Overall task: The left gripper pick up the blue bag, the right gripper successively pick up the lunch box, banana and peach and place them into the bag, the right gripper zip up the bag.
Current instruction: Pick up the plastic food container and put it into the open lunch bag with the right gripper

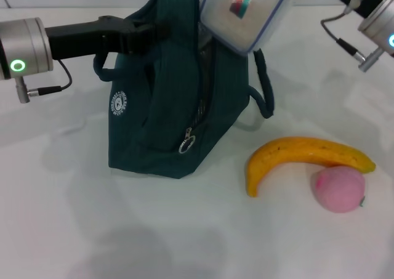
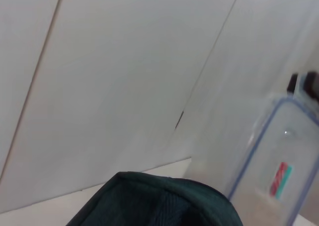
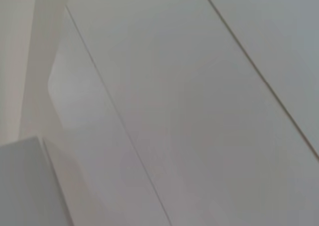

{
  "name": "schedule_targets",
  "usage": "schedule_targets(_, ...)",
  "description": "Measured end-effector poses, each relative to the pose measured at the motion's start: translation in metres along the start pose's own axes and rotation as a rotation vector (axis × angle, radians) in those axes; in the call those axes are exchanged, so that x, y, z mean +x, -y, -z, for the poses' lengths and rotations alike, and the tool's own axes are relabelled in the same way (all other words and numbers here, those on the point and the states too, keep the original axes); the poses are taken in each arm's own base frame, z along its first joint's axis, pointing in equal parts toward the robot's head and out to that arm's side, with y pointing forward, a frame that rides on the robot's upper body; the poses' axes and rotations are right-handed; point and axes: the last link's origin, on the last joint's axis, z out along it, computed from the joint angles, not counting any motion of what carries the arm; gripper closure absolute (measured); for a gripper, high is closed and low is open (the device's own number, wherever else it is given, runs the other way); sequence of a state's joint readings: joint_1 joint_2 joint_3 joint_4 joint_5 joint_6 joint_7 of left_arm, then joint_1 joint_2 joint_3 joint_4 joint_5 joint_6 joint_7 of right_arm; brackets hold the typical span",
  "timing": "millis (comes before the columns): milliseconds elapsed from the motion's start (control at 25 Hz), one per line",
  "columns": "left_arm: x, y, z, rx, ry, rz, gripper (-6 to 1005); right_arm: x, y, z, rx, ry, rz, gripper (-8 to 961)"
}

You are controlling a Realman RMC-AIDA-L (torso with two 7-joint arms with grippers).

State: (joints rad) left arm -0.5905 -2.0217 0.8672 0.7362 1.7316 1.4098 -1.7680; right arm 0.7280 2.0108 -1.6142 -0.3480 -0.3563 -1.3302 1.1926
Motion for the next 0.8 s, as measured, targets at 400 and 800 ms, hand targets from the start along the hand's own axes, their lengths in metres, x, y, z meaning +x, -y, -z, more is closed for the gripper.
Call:
schedule_targets(400, 0.0, -0.002, -0.001, -0.011, -0.003, -0.017, 961, -0.014, -0.002, -0.018, -0.011, 0.081, -0.037, 861)
schedule_targets(800, 0.001, -0.003, -0.002, -0.016, -0.022, -0.033, 961, 0.013, 0.0, -0.021, 0.033, -0.047, -0.181, 862)
